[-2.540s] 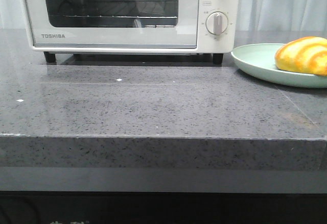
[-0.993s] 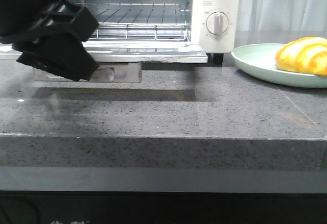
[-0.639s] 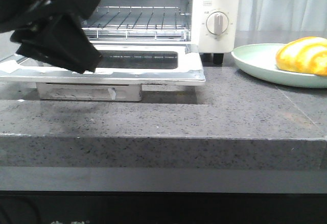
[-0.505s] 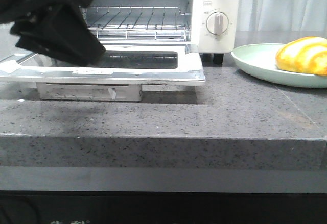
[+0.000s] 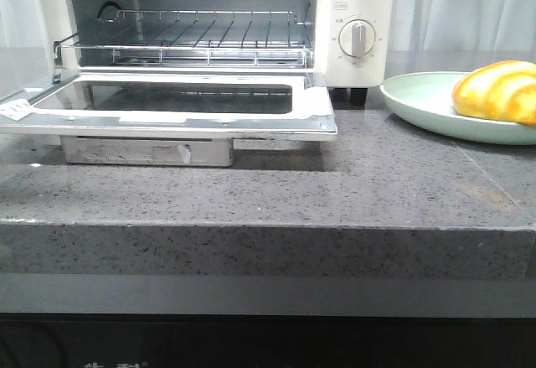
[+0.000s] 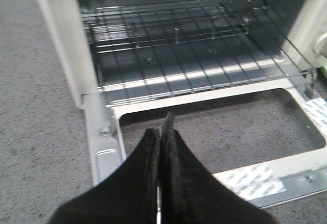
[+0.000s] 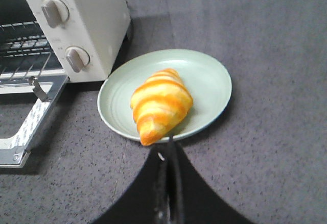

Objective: Put bread in oven
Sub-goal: 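Lower the right gripper over the croissant on the green plate and grasp it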

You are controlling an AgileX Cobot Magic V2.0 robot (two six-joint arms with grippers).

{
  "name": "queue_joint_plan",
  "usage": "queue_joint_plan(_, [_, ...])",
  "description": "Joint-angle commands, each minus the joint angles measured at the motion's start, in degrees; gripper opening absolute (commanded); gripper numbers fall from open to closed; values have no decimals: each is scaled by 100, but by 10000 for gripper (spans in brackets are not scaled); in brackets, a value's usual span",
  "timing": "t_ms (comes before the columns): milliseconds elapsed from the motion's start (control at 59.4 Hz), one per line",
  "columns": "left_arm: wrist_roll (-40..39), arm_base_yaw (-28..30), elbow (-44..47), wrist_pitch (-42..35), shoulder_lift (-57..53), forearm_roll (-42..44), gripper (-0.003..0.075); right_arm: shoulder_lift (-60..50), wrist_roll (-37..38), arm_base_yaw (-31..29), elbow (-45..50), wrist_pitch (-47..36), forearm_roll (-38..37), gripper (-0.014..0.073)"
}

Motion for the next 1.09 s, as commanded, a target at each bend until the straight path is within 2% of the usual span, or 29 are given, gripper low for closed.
queue_joint_plan(0, [-16, 275, 253, -582, -553, -2, -21, 415, 309, -20, -338, -220, -53, -66])
queue_joint_plan(252, [-16, 1053, 1224, -598, -2117, -14, -20, 1726, 1088, -20, -654, -513, -48, -66])
queue_joint_plan(370, [-16, 1230, 1417, -555, -2530, -14, -20, 2352, 1404, -20, -779, -943, -3, -45])
queue_joint_plan(454, [-16, 1230, 1433, -477, -2598, -14, -20, 2809, 1404, -20, -879, -1255, 102, 64])
queue_joint_plan(623, [-16, 1230, 1442, -451, -2598, -14, -20, 3609, 1404, -20, -1188, -1635, 596, 522])
queue_joint_plan(707, [-16, 1230, 1442, -451, -2598, -14, -20, 3928, 1404, -20, -1386, -1675, 827, 647])
queue_joint_plan(1077, [-16, 1230, 1442, -451, -2598, -14, -20, 5085, 1398, -203, -2145, -1368, 1016, 661])
